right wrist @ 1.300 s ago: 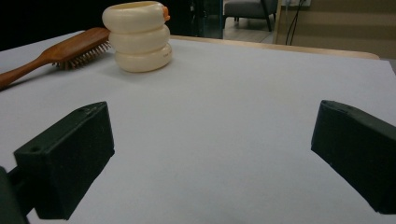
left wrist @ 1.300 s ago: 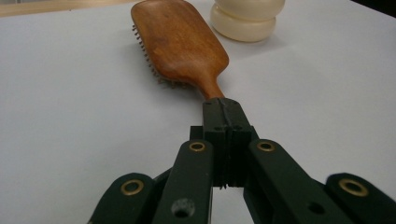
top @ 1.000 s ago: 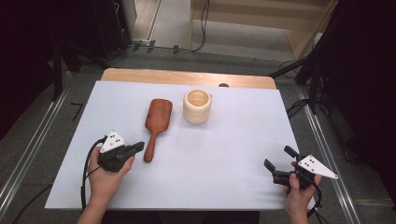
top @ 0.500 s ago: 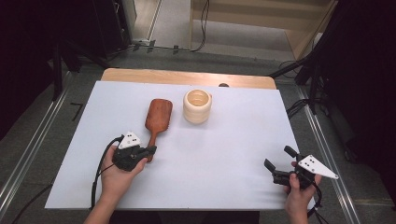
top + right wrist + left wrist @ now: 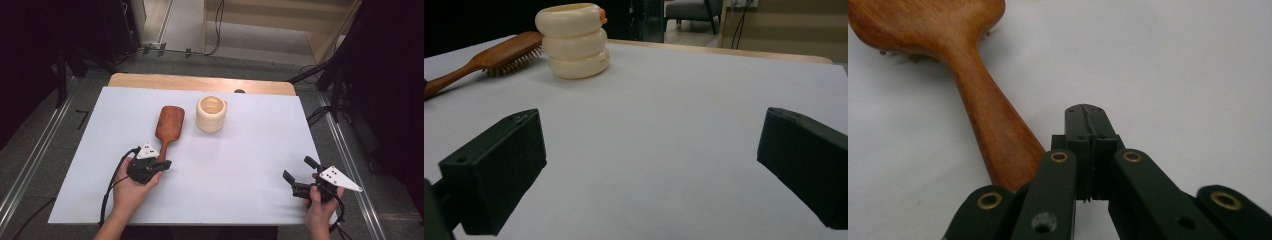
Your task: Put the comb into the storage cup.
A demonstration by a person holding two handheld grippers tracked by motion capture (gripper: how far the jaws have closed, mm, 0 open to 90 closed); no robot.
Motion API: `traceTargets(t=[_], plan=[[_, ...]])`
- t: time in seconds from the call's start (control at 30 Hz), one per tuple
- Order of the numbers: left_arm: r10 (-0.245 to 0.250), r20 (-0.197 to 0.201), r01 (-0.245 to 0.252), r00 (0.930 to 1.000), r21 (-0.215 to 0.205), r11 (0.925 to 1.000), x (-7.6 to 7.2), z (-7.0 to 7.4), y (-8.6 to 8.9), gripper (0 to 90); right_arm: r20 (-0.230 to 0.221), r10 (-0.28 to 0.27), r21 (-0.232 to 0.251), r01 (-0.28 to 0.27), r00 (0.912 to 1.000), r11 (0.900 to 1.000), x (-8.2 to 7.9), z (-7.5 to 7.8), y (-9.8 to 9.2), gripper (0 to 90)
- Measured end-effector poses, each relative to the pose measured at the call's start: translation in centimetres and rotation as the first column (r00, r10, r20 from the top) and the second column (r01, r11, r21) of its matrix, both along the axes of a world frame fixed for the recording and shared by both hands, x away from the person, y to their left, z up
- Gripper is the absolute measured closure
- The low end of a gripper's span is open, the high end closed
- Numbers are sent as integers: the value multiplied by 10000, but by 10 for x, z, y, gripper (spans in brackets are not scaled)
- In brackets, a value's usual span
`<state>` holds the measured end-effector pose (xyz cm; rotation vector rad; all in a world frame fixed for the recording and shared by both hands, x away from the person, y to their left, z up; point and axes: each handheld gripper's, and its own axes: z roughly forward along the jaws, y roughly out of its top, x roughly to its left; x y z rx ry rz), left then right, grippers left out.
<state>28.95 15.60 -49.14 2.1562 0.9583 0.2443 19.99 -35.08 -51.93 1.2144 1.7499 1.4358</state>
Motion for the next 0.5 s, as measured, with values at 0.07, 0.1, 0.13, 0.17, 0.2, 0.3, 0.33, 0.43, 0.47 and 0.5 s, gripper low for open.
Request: traceTargets(t=[0.07,0.1,0.13,0.17,0.2,0.3,0.33,0.43,0.47,0.5], plan=[[44,53,-45,10000,20,10000,-1,-1,0,900,-3,9,0,-9,10000,10000,0,0,0,0],[66,44,-66,10000,31,10000,-1,-1,0,900,-8,7,0,-7,10000,10000,0,0,0,0],[34,-25,-33,10000,54,10000,-1,-1,0,900,-37,4,6,-4,10000,10000,0,0,0,0],[23,-1,-23,10000,124,9999,-1,-1,0,900,-57,-12,0,12,10000,10000,0,0,0,0],[45,22,-45,10000,207,9998,-1,-1,1,900,-49,-13,-8,13,10000,10000,0,0,1,0],[80,3,-80,10000,200,9998,-1,-2,5,900,-71,-19,1,19,10000,10000,0,0,0,0],[76,4,-76,10000,212,9997,-1,-2,6,900,-75,-22,2,22,10000,10000,0,0,1,0],[107,-27,-106,9999,262,9996,-1,-3,8,900,-37,-3,-30,3,10000,10000,0,0,1,0],[140,-47,-139,9999,301,9995,-1,-3,8,900,-36,2,-48,-2,10000,10000,0,0,1,0],[177,-78,-175,9998,262,9995,-1,-4,9,900,-45,-11,-40,10,10000,10000,0,0,1,0]])
